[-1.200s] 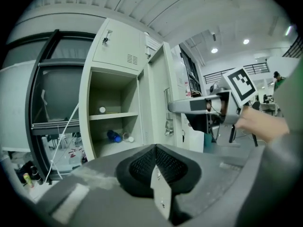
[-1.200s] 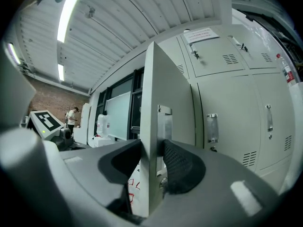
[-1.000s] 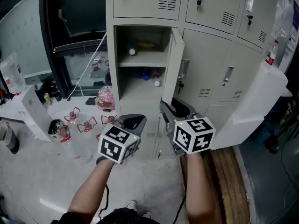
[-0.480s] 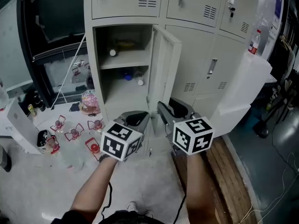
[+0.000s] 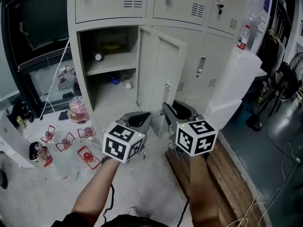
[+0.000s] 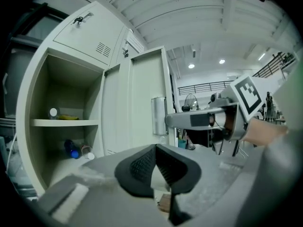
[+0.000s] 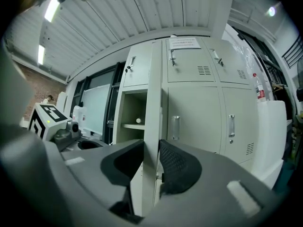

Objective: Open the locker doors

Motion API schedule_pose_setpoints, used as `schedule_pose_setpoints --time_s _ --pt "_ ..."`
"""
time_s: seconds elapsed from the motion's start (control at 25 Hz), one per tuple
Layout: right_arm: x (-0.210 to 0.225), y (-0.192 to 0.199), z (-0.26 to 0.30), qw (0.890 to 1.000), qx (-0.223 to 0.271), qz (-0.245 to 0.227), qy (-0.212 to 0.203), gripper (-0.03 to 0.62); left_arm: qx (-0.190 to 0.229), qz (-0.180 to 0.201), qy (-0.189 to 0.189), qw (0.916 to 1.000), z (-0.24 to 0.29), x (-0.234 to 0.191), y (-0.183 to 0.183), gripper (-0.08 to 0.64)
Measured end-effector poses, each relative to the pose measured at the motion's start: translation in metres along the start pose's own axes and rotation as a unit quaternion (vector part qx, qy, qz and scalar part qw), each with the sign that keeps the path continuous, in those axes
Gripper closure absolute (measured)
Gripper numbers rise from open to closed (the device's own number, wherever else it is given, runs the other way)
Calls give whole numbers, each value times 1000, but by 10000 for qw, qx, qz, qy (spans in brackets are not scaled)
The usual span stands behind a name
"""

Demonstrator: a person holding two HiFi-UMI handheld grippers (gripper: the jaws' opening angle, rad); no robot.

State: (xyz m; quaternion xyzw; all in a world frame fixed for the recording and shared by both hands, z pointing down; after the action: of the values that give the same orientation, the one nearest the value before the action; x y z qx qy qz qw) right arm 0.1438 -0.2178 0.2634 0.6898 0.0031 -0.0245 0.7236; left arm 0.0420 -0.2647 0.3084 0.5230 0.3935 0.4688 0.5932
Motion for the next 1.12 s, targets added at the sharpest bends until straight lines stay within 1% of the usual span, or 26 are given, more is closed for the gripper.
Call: schedule_pose_setpoints --time_s 0.28,0.52,0.8,1.12 --pt "19 1 -3 9993 -7 55 374 499 65 -15 292 9996 17 7 -2 557" --pt "34 2 -5 9982 -26 90 596 503 109 -3 436 9990 27 9 -4 557" --pt "49 3 -4 9967 -4 195 783 503 129 33 631 9979 41 12 -7 557" --pt "58 4 -3 9954 25 209 933 502 125 79 753 9970 49 13 -9 557"
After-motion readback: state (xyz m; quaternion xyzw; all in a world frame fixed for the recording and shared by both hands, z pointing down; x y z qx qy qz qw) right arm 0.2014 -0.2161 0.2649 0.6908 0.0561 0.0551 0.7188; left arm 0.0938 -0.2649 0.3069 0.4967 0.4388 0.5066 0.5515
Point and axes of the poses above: the fingertips, and each gripper's own axes: z forward along the fingers, x to its right, y out of its underside, the point moved 5 cm from there along -z, backward along the fingers, and after that the axes turned 3 degrees about y, right-handed, at the moved point
